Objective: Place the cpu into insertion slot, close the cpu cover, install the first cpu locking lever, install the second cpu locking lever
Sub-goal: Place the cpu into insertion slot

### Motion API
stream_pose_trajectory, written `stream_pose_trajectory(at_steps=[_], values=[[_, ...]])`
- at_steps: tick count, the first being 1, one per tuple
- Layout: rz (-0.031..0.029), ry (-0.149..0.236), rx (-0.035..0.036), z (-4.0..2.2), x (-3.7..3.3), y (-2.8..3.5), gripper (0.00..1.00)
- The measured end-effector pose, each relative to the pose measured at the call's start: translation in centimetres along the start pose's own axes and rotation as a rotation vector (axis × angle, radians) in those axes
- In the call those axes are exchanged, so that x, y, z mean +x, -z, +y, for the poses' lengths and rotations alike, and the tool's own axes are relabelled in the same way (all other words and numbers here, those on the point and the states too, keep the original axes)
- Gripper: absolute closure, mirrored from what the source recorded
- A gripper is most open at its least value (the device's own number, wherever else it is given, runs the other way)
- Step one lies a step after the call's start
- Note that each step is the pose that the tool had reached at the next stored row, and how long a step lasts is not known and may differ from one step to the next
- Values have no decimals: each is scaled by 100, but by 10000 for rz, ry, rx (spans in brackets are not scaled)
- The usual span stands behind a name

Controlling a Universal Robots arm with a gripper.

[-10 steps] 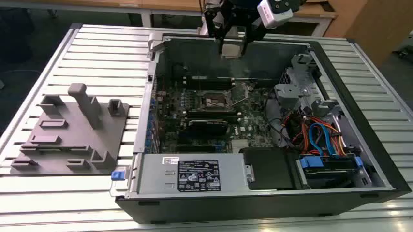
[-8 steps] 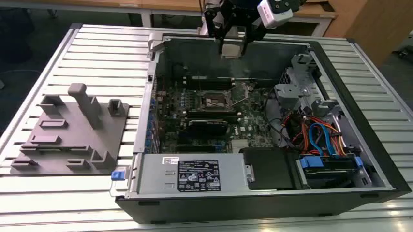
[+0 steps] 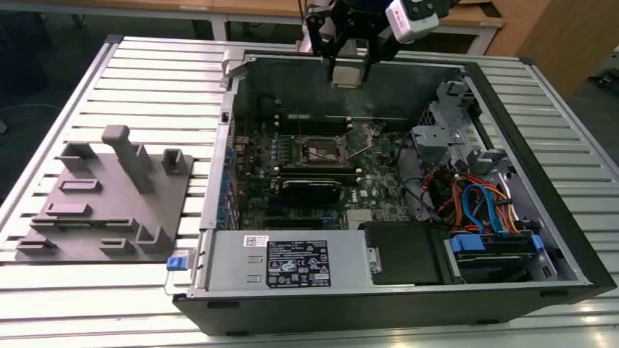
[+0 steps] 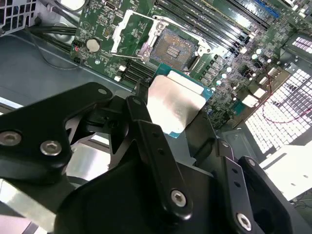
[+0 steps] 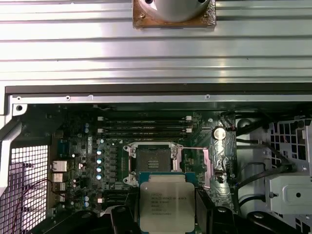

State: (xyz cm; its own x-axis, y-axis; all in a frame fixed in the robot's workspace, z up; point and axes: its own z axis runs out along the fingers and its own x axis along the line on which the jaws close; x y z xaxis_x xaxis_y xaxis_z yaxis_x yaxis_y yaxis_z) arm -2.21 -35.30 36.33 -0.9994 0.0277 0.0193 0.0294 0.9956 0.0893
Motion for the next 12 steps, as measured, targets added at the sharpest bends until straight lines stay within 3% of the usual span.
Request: stream_pose_trajectory(at_steps=[4,8,12], values=[[-19,-213,-4,0,0,-1,45],[-74,-826,-15,0,0,-4,45],[-80,-896,-17,-1,1,-5,45]])
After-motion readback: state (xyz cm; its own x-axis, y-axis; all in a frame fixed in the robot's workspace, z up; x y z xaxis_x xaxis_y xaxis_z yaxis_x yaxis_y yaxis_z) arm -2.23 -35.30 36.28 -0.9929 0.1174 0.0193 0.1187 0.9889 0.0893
